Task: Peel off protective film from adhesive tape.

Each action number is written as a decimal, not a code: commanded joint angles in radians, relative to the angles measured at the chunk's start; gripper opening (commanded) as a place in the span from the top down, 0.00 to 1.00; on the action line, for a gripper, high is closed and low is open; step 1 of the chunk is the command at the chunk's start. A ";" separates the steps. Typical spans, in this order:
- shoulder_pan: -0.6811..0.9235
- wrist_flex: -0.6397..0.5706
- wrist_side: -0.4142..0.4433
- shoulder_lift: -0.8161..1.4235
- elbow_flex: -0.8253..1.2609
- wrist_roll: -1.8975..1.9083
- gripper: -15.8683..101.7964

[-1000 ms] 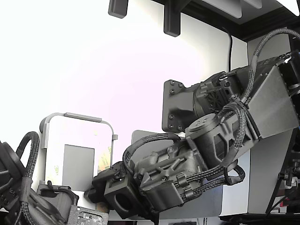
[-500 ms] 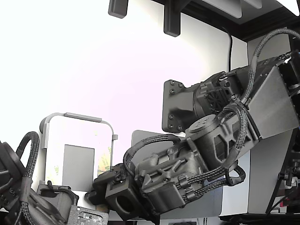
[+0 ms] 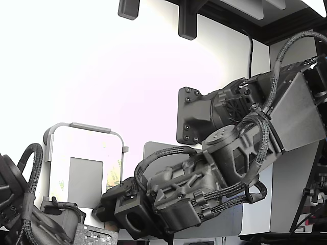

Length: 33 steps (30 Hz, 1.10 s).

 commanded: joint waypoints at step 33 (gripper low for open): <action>0.006 0.020 0.005 0.028 -0.025 0.021 0.95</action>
